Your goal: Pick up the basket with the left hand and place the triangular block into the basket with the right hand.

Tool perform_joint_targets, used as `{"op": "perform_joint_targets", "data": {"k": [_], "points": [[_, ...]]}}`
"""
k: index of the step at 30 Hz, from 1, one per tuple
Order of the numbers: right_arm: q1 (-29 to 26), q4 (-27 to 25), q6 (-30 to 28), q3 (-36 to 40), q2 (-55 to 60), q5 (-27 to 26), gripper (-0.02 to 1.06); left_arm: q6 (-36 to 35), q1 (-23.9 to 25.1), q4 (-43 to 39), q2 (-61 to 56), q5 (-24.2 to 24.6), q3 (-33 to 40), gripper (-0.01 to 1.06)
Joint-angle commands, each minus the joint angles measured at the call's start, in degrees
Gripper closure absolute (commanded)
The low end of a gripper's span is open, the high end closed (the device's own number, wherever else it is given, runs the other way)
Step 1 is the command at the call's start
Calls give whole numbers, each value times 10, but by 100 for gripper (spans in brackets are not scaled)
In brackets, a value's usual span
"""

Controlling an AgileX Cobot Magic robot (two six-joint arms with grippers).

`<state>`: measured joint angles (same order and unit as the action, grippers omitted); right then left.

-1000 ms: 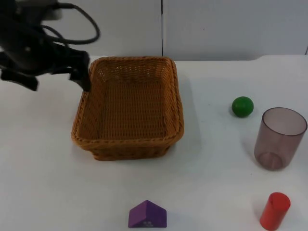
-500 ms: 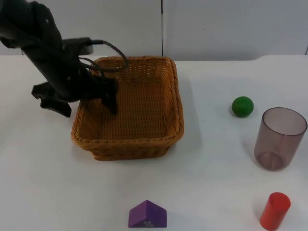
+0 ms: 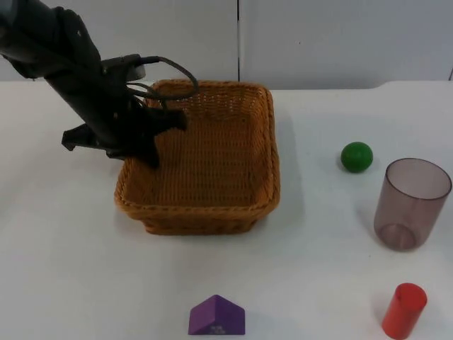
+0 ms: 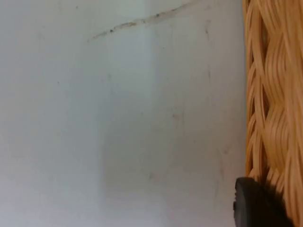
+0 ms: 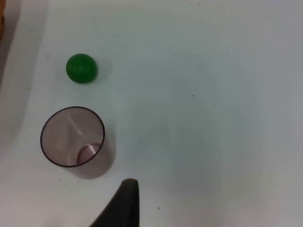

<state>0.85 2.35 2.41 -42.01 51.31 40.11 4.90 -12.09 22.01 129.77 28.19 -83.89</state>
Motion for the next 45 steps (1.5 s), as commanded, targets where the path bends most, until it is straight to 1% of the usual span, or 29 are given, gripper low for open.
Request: {"op": "perform_joint_targets", "data": {"k": [1, 4, 6, 7, 9, 10, 12, 13, 14, 16, 18, 19, 20, 21, 22, 23, 25, 28, 29, 33, 37, 39, 40, 42, 43, 44, 45], "points": [[-5, 1, -5, -2, -2, -7, -1, 0, 2, -1, -7, 0, -1, 105], [-5, 1, -5, -2, -2, -7, -1, -20, 9, -7, -22, 11, -1, 105], [-5, 5, -5, -2, -2, -7, -1, -24, 22, -5, -46, 31, 3, 105], [-5, 9, -5, -2, -2, -7, -1, -24, 32, -7, -70, 54, 3, 105], [-5, 10, -5, -2, -2, -7, -1, -23, 37, -10, -79, 63, 3, 105], [-5, 10, -5, -2, -2, -7, -1, -18, 49, -12, -108, 95, 4, 105], [-5, 10, -5, -2, -2, -7, -1, 2, 66, -12, -149, 133, 15, 105], [-5, 10, -5, -2, -2, -7, -1, 2, 66, -12, -149, 133, 15, 105], [-5, 10, -5, -2, -2, -7, -1, 9, 76, -10, -169, 148, 28, 105], [-5, 8, -5, -2, -2, -7, -1, 34, 101, 4, -221, 160, 66, 105], [-5, 5, -5, -2, -2, -7, -1, 71, 130, 38, -269, 161, 119, 105], [-5, 5, -5, -2, -2, -7, -1, 71, 130, 38, -269, 161, 119, 105], [-5, 5, -5, -2, -2, -7, -1, 97, 152, 62, -299, 162, 142, 105], [-5, 5, -5, -2, -2, -7, -1, 138, 178, 97, -328, 170, 187, 105], [-5, 6, -5, -2, -2, -6, -1, 154, 195, 108, -345, 176, 208, 105], [-5, 6, -5, -2, -2, -6, -1, 154, 195, 108, -345, 176, 208, 105], [-5, 5, -5, -2, -2, -6, -1, 174, 233, 119, -375, 190, 250, 105], [-5, -6, -5, -2, -2, -6, -1, 192, 278, 125, -402, 193, 311, 105], [-5, -6, -5, -2, -2, -6, -1, 192, 278, 125, -402, 193, 311, 105], [-1, -20, -24, -2, -2, -6, -1, 219, 313, 131, -405, 184, 362, 105], [-1, -28, -24, -2, -2, -6, -1, 237, 322, 143, -405, 170, 378, 105], [-1, -41, -44, -2, -2, -6, -1, 246, 322, 151, -405, 165, 379, 105], [-1, -41, -44, -2, -2, -6, -1, 246, 322, 151, -405, 165, 379, 105], [-1, -97, -114, -2, -2, -6, -1, 253, 322, 152, -405, 161, 379, 105], [-1, -133, -158, -2, -2, -6, -1, 256, 322, 152, -405, 158, 379, 105], [-1, -152, -183, -2, -2, -6, -1, 257, 322, 153, -405, 158, 379, 105], [-1, -183, -224, -2, -2, -5, -1, 263, 322, 155, -405, 157, 379, 105]]}}
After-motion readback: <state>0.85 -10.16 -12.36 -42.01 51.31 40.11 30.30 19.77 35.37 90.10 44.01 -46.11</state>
